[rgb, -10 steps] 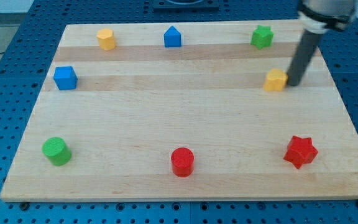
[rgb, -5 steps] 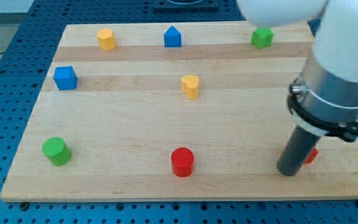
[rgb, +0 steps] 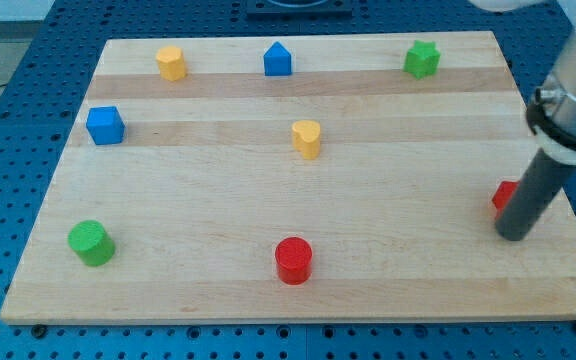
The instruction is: Push the red star bottom to the green star
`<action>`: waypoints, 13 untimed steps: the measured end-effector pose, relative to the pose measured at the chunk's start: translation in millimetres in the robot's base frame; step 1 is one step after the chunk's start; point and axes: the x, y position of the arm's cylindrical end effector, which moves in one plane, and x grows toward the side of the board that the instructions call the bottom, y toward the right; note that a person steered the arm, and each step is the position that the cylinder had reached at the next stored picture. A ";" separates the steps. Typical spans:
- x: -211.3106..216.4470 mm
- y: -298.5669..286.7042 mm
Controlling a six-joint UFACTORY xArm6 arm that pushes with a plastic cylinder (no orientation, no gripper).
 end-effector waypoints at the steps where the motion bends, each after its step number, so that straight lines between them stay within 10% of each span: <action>1: 12.3 5.0; 13: -240.9 52.2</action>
